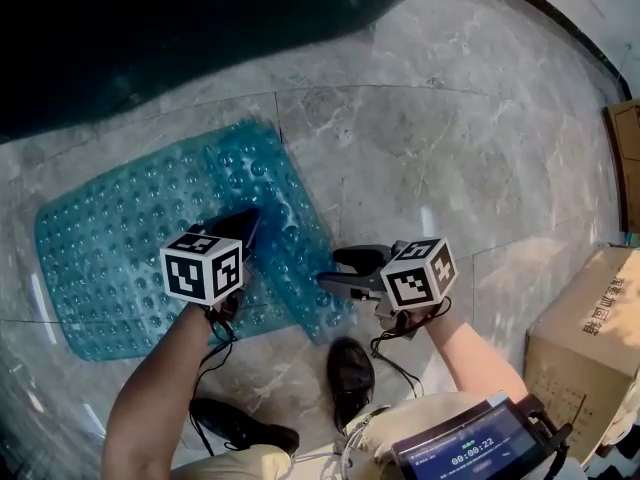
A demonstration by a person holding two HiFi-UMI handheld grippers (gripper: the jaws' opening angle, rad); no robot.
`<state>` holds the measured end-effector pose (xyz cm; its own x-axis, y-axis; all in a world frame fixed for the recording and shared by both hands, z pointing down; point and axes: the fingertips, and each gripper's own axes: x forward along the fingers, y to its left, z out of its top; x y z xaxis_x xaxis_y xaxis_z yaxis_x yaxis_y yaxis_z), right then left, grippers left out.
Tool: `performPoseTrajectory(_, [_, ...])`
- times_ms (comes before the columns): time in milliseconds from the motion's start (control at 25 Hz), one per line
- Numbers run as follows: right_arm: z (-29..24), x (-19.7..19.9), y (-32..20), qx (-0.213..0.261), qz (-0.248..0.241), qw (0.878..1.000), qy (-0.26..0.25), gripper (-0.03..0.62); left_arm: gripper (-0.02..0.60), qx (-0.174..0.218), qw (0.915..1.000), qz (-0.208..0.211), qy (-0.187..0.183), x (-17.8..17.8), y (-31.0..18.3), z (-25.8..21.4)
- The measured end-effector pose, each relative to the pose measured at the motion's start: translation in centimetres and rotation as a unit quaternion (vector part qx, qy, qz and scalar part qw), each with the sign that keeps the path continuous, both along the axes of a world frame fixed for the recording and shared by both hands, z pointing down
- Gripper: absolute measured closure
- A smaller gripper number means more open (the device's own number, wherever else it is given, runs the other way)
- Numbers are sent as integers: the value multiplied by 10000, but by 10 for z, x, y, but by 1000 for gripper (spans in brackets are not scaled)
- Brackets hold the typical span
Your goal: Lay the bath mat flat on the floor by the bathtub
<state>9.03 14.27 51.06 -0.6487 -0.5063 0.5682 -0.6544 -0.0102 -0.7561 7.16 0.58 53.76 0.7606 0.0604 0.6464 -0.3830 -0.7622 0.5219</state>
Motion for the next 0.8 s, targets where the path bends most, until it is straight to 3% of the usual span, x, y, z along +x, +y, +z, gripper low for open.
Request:
performPoseTrajectory(240, [-28,-12,-2,220,-189,9996,-5,312,574,36,9999,-94,36,-4,-1,-2])
performPoseTrajectory(320, [-34,-23,-2,298,-289,9991,-20,347,574,44,9999,-102,34,-4,-1,-2])
performPoseTrajectory(520, [-15,-17,-11,171,-428,9964,706,346,574,27,9999,-128,16,-3,-1,-2])
performPoseTrajectory(680, [-6,-19,-16,-35,-504,9969,598,329,574,36,9999,-169,10,-5,-1,-1])
performPoseTrajectory(800, [-23,-37,-20,204,-585,9972,417,379,574,0,9998,-203,58,-4,0,-2])
